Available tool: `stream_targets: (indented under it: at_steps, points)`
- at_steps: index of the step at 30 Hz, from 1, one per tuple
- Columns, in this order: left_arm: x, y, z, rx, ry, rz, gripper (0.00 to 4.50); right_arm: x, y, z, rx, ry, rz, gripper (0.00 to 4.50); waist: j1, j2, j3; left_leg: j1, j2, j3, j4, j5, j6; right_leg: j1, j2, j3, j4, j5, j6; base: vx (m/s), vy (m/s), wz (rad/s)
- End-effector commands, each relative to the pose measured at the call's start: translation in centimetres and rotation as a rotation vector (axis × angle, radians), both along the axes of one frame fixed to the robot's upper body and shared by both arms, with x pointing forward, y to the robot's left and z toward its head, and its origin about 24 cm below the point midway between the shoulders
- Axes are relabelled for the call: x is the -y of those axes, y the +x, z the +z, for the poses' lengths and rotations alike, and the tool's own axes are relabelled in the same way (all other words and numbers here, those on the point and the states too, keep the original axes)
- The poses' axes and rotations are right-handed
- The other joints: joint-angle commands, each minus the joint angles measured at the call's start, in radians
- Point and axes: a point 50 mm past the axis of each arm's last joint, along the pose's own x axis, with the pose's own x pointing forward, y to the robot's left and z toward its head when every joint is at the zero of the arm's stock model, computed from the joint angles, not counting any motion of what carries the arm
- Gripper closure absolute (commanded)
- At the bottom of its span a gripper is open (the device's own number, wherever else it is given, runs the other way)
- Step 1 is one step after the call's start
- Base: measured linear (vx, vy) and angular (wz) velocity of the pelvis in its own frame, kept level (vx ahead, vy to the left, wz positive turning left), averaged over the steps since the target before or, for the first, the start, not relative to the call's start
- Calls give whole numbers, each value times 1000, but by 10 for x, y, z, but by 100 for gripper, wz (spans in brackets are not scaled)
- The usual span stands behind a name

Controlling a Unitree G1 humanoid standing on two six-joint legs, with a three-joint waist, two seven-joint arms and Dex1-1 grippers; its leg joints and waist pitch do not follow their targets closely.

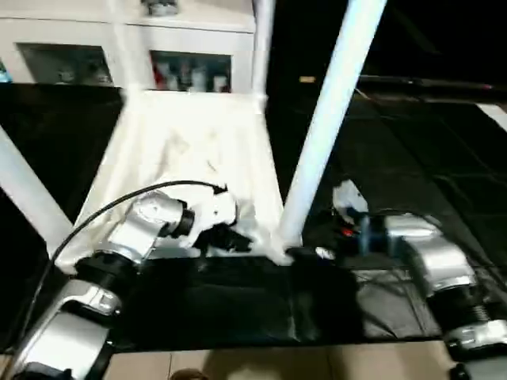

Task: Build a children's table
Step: Rotate leg to tighten

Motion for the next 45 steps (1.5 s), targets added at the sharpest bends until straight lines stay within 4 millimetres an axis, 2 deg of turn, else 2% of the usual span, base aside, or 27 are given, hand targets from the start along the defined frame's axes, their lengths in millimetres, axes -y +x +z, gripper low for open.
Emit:
stream_targets:
  at_steps: [1, 3, 5, 8, 10, 13, 15, 16, 18, 20, 26, 31, 32, 33, 34, 35, 38, 39, 40, 41, 42, 43, 44, 45]
  points:
    - [12, -3, 3, 4, 38, -119, 450, 1, 1, 4, 10, 5, 37, 42, -5, 7, -64, 10, 40, -13, -66, -206, 26, 53, -85, 61, -76, -272, -158, 0, 0, 0]
    - [12, -3, 3, -2, 35, -129, 450, 1, 2, 3, -7, 3, 41, 45, -2, 7, -65, 11, 40, -13, -66, -199, 22, 52, -84, 60, -76, -271, -163, 0, 0, 0]
    - [13, -4, 2, -6, 35, -138, 450, 1, 3, 4, -16, 1, 57, 76, 0, 7, -67, 10, 40, -12, -64, -192, 23, 52, -83, 60, -72, -243, -177, 0, 0, 0]
    - [13, -6, 1, -10, 37, -150, 450, 0, 3, 3, -26, 0, 80, 95, 0, 1, -67, 8, 40, -12, -64, -185, 26, 54, -83, 59, -71, -243, -174, 0, 0, 0]
    - [12, -7, 0, -13, 39, -156, 450, 0, 4, 3, -32, -1, 89, 121, 1, 3, -66, 8, 40, -12, -64, -183, 26, 53, -84, 60, -71, -250, -170, 0, 0, 0]
    - [11, -7, 0, -13, 41, -154, 450, -1, 6, 2, -27, 0, 84, 131, 1, 3, -67, 9, 40, -12, -63, -184, 25, 53, -84, 59, -71, -254, -171, 0, 0, 0]
    - [11, -7, 0, -11, 42, -151, 450, -1, 7, 2, -26, 2, 83, 162, 2, 3, -67, 8, 39, -12, -63, -186, 24, 53, -84, 59, -72, -259, -169, 0, 0, 0]
    - [10, -7, 0, -11, 41, -150, 450, -1, 7, 2, -28, 3, 85, 170, 2, -1, -67, 8, 39, -12, -63, -181, 25, 54, -84, 59, -71, -264, -166, 0, 0, 0]
    - [10, -7, 0, -11, 41, -149, 450, -1, 6, 2, -33, 4, 91, 180, 2, 0, -67, 8, 39, -12, -63, -176, 27, 53, -84, 59, -71, -265, -165, 0, 0, 0]
    - [10, -7, -1, -9, 42, -146, 450, -2, 6, 1, -35, 5, 97, 208, 3, 0, -68, 7, 40, -12, -63, -170, 29, 53, -83, 59, -69, -250, -166, 0, 0, 0]
    - [9, -6, -1, -5, 43, -136, 450, -5, 4, -1, -38, 18, 106, 244, 3, 0, -67, 7, 39, -12, -62, -174, 29, 53, -83, 59, -70, -256, -166, 0, 0, 0]
    - [11, -2, -2, 4, 23, -69, 450, -10, -2, -6, -53, 53, 91, 254, 5, 0, -66, 9, 40, -12, -64, -184, 25, 52, -84, 59, -73, -275, -157, 0, 0, 0]
    - [14, 1, -2, 1, 2, -17, 450, -13, -3, -8, -58, 79, 52, 255, 6, 13, -66, 10, 40, -14, -64, -189, 21, 51, -85, 59, -72, -276, -160, 0, 0, 0]
    - [16, 2, -1, 2, -11, 8, 450, -15, -3, -9, -65, 90, 27, 255, 4, 6, -65, 12, 41, -13, -65, -199, 17, 50, -83, 59, -76, -282, -157, 0, 0, 0]
    - [17, 4, -1, 4, -20, 25, 450, -16, -3, -10, -71, 96, 8, 256, 4, 7, -64, 14, 41, -13, -66, -207, 15, 49, -83, 60, -78, -292, -157, 0, 0, 0]
    - [23, 7, 0, 8, -49, 80, 450, -23, 0, -13, -75, 93, -68, 256, 1, 12, -62, 12, 39, -15, -68, -219, 5, 51, -84, 59, -79, -321, -153, 0, 0, 0]
    - [34, 12, 1, 6, -89, 179, 450, -35, 7, -17, -75, 83, -215, 257, -9, 6, -59, 15, 34, -19, -71, -255, -10, 50, -88, 55, -95, -435, -112, 0, 0, 0]
    - [44, 14, 1, -2, -115, 227, 450, -44, 11, -20, -84, 86, -282, 257, -22, 5, -56, 15, 31, -21, -71, -267, -18, 47, -88, 53, -104, -505, -85, 0, 0, 0]
    - [47, 14, 2, -6, -122, 241, 450, -48, 12, -20, -87, 87, -295, 257, -24, 10, -56, 15, 29, -24, -71, -274, -21, 45, -90, 50, -108, -528, -78, 0, 0, 0]
    - [51, 15, 2, -5, -130, 263, 450, -52, 14, -21, -86, 85, -315, 257, -33, 8, -57, 12, 27, -26, -71, -274, -19, 49, -91, 47, -113, -552, -61, 0, 0, 0]
    - [56, 16, 2, -2, -138, 291, 450, -57, 16, -22, -87, 79, -345, 257, -40, 7, -57, 7, 27, -27, -72, -269, -16, 49, -88, 46, -114, -550, -56, 0, 0, 0]
    - [62, 18, 3, -3, -150, 330, 450, -63, 18, -23, -91, 69, -377, 257, -49, 7, -57, 10, 27, -26, -71, -273, -14, 46, -86, 46, -115, -545, -57, 0, 0, 0]
    - [67, 20, 4, 1, -166, 367, 450, -69, 19, -25, -91, 59, -401, 257, -49, 7, -57, 10, 27, -26, -71, -273, -14, 46, -86, 46, -115, -545, -57, 0, 0, 0]
    - [78, 24, 7, 4, -196, 434, 450, -79, 21, -26, -96, 41, -454, 257, -54, 3, -58, 12, 26, -24, -68, -262, -8, 44, -85, 48, -113, -522, -72, 0, 0, 0]
